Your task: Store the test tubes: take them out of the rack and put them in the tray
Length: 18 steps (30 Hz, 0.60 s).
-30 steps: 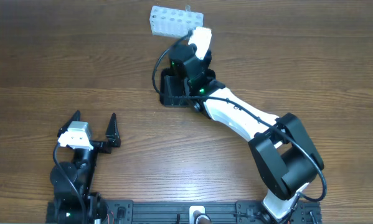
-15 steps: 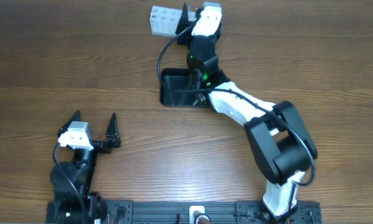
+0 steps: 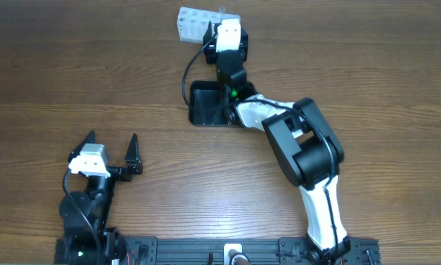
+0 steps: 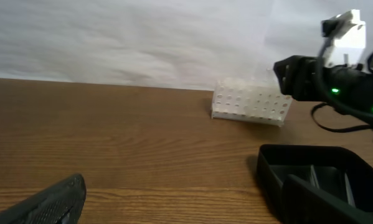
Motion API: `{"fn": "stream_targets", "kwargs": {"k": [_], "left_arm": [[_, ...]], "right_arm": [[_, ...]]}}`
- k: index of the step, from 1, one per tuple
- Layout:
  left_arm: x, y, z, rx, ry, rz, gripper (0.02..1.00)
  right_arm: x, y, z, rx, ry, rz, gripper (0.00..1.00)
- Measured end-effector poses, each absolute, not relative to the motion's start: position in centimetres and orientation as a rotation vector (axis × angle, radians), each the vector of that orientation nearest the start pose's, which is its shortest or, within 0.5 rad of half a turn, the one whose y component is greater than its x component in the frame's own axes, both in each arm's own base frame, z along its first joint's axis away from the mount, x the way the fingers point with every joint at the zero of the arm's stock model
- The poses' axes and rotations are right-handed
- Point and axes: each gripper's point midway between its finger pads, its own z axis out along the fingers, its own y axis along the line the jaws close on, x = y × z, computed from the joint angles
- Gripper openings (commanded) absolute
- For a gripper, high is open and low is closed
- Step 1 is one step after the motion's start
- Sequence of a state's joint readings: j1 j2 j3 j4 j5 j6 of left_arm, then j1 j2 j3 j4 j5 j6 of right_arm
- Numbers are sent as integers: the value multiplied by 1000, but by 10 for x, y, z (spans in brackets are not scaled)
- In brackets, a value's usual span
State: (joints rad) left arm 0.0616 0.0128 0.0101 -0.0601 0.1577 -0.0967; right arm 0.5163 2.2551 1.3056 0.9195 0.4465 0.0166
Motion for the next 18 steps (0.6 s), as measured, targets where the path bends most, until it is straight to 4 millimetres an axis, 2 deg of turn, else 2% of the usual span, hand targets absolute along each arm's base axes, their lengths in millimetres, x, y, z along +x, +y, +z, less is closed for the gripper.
{"fn": "stream_targets", "kwargs": {"k": [4,9,12,18], "left_arm": [[246,-12,161,-8,1635,-156,1000],[246,-12,161,-8,1635,-156,1000],[246,-12,161,-8,1635,-156,998],[246,-12,161,-8,1635,-156,1000]], "right_arm": [[583,237,142,-26,1598,23,665],[601,237,140,7,1592,-16,608],[607,235,139,15,1589,-31,549],[611,230,138,25,1597,-49,568]]}}
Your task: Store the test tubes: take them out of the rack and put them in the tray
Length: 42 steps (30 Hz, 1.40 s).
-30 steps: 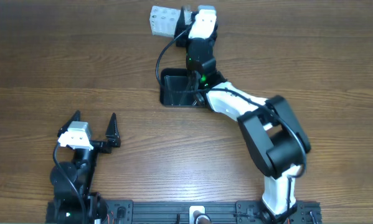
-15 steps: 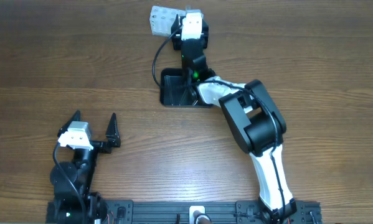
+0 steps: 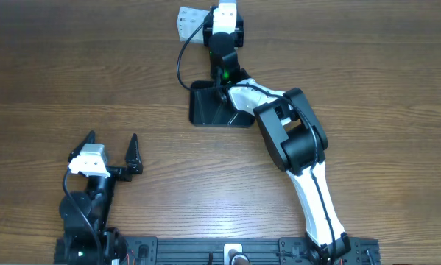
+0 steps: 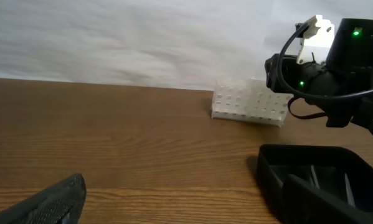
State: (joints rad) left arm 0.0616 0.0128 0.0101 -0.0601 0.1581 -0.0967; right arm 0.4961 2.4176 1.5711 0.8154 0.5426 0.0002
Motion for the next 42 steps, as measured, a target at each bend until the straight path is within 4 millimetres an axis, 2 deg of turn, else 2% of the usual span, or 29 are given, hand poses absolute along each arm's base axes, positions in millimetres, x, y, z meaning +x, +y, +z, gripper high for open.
{"fn": "stream_targets", "kwargs": {"k": [4,8,14,18,24,29,36,42], "left_arm": [[246,-12,161,-8,1635,-156,1000],[246,-12,161,-8,1635,-156,1000],[246,-12,161,-8,1635,-156,1000],[246,-12,161,-8,1635,-156,1000],[246,-12,161,-8,1635,-156,1000],[246,-12,161,-8,1635,-156,1000],[246,-12,161,-8,1635,-156,1000],[246,-12,161,-8,1635,-156,998]], "right_arm": [[611,227,137,28,1600,-55,568],[612,226,136,28,1604,-58,623],[613,227,129,28,1630,-60,606],[616,228,123,30,1636,-58,535],[622,231,114,23,1664,-72,527],[623,231,116,23,1662,-71,489],[623,231,117,25,1657,-72,303],[624,231,119,32,1652,-67,259]]}}
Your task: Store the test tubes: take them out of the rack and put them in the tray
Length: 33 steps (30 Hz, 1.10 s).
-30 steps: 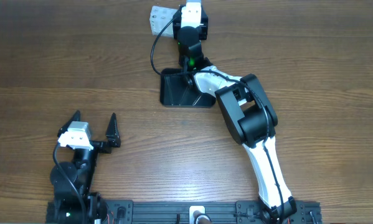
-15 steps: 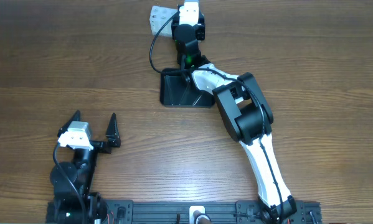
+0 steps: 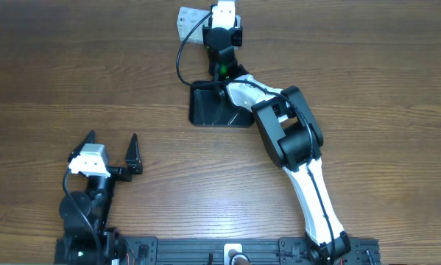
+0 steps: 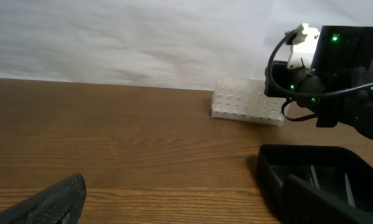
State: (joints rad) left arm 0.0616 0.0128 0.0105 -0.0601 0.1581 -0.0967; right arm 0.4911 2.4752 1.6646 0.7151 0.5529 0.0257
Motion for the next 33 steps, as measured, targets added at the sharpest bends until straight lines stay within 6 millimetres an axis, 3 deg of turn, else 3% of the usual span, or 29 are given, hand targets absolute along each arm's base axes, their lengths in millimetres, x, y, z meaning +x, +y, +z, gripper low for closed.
{"fn": "stream_targets", "kwargs": {"k": [14,33], "left_arm": [[246,-12,161,-8,1635,-156,1000],[246,-12,161,-8,1635,-156,998]], "right_arm": [[624,231,120,48,1651,-53,12],[624,232,120,51,1651,-48,9]]}}
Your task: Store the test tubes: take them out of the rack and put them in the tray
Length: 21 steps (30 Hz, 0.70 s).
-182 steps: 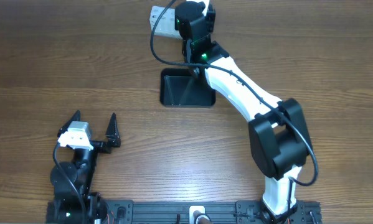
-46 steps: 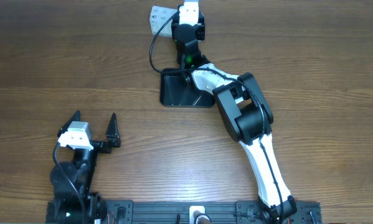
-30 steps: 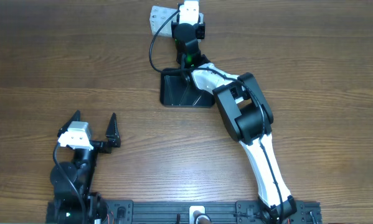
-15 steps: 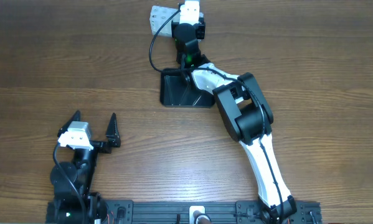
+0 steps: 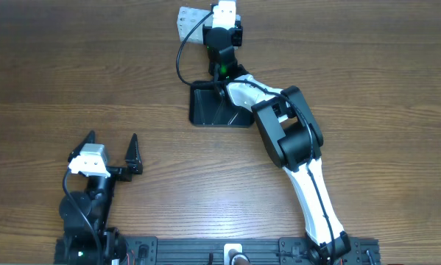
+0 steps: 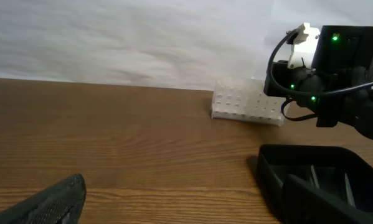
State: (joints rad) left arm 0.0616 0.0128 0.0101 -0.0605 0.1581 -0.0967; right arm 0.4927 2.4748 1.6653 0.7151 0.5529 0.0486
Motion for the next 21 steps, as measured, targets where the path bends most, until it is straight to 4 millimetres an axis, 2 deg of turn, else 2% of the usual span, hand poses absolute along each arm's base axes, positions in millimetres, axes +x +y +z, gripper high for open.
{"fn": "stream_targets", "kwargs": {"k": [10,21], "left_arm": [[246,-12,161,-8,1635,-156,1000],[246,-12,161,-8,1635,-156,1000]], "right_arm": [[617,238,118,35,1727,-58,12],[613,239,125,79,1749,-21,9]]}}
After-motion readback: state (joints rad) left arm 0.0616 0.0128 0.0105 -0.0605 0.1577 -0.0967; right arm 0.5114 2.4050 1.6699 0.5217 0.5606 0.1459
